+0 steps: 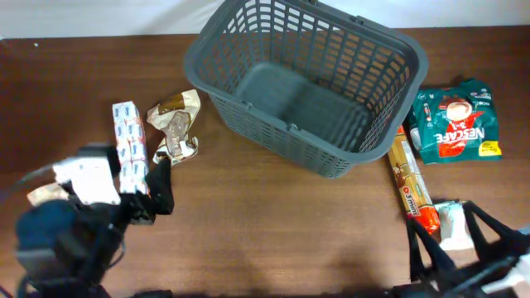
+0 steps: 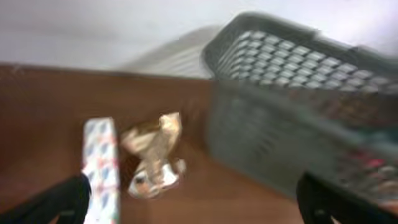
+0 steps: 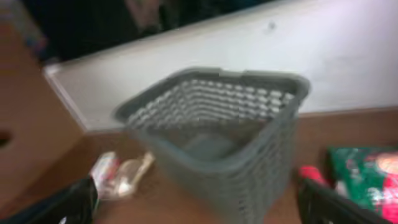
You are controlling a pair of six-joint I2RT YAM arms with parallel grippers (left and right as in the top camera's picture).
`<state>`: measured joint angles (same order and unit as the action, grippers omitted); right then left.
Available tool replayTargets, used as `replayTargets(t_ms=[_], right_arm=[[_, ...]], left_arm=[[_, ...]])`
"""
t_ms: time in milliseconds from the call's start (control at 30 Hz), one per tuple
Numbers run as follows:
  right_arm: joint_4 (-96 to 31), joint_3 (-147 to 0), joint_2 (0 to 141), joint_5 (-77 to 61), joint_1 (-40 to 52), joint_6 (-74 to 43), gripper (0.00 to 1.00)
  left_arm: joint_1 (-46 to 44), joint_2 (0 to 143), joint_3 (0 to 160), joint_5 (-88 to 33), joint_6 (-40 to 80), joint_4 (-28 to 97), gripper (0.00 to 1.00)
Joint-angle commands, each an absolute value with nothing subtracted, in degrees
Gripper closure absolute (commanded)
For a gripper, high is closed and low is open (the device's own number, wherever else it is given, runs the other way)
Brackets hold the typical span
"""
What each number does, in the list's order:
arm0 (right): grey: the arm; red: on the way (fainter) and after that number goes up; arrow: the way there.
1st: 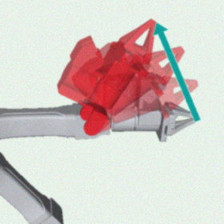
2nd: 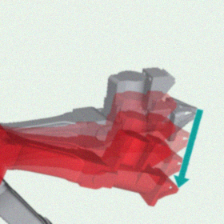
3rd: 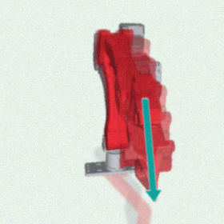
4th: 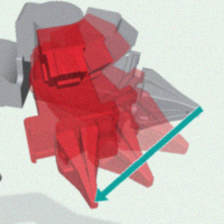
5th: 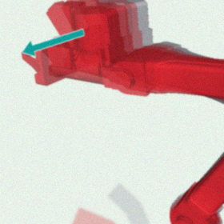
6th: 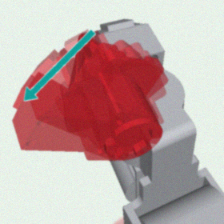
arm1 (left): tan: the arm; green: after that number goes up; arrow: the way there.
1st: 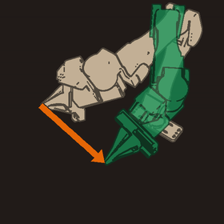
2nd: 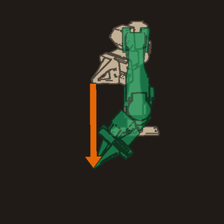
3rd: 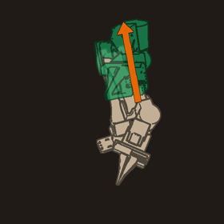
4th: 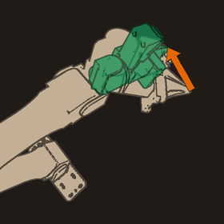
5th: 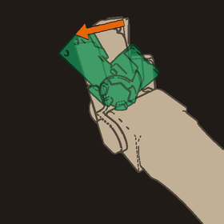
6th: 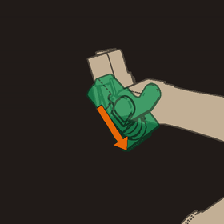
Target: Pack container
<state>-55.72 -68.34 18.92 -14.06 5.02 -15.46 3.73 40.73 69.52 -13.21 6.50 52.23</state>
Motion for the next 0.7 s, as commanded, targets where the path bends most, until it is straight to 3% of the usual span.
replayTargets(t_ms=[0, 200, 433, 467, 500, 533, 567, 600, 667], right_arm=[[-63.1, -79.9, 26.9, -22.9, 4.9, -16.8, 0.01], [-77.1, -93.6, 35.4, -23.1, 4.9, -10.7, 0.01], [-78.5, -93.7, 35.5, -23.8, 4.9, -11.2, 0.01], [-78.9, -93.7, 35.4, -23.8, 4.9, -11.2, 0.12], [-79.2, -93.7, 35.5, -23.9, 4.9, -11.2, 0.13], [-79.4, -93.7, 35.4, -24.8, 4.9, -11.2, 0.03], [-79.3, -93.7, 35.5, -25.8, 4.9, -11.2, 0.01], [-79.3, -93.7, 35.5, -26.6, 4.9, -11.2, 0.01], [-79.2, -93.7, 35.5, -28.4, 4.9, -10.7, 0.01]], left_arm=[[4.0, 46.6, 81.5, -23.2, 7.0, 58.0, 0.01], [4.0, 49.8, 91.4, -24.6, 7.0, 62.9, 0.01], [4.0, 47.9, 91.5, -26.2, 7.0, 63.4, 0.01], [4.0, 47.9, 91.5, -26.1, 7.0, 63.9, 0.02], [4.0, 47.9, 91.5, -26.1, 7.0, 64.2, 0.20], [4.0, 47.9, 91.5, -26.1, 7.0, 64.8, 0.26], [4.0, 47.9, 91.5, -26.1, 7.0, 65.5, 0.26], [4.0, 47.9, 91.5, -26.1, 7.0, 66.0, 0.26], [4.0, 47.9, 91.5, -26.3, 7.0, 66.3, 0.00]])
